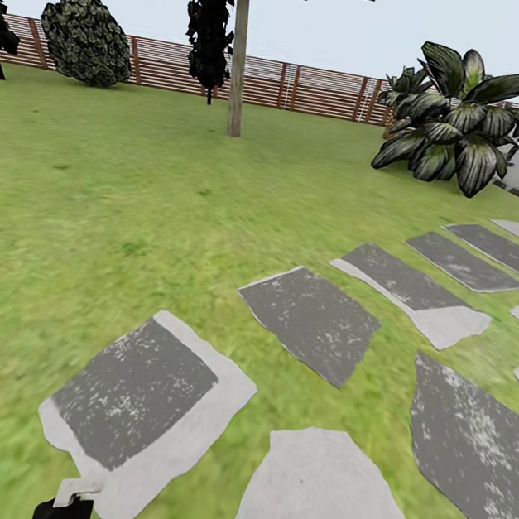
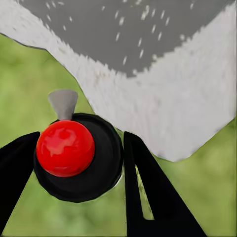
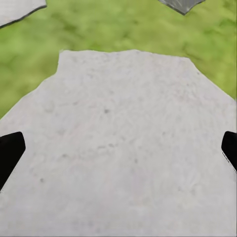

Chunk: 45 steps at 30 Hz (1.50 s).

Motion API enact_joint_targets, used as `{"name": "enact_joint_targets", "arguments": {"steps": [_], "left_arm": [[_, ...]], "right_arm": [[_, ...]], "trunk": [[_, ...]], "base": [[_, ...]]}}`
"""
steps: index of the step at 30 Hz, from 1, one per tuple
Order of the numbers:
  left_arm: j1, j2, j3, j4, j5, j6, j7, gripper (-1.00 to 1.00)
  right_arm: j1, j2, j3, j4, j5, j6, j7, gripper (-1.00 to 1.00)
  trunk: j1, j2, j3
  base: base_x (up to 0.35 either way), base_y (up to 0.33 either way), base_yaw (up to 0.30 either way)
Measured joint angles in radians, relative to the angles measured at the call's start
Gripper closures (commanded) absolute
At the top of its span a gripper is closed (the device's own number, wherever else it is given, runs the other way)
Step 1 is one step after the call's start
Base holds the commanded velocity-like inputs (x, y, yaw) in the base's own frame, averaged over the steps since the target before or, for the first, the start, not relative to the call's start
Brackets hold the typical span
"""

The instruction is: In the garden, pick up the pesticide atomizer on the floor and spray pesticide onto both trees until each tree trunk is fully covered.

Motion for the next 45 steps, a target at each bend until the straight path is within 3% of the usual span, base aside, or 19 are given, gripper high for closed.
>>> {"name": "enact_joint_targets", "arguments": {"steps": [45], "left_arm": [[0.0,0.0,0.0,0.0,0.0,0.0,0.0,1.0]], "right_arm": [[0.0,-0.003,0.0,0.0,0.001,0.0,0.0,-1.0]], "trunk": [[0.0,0.0,0.0]], "base": [[0.334,0.0,0.0]]}}
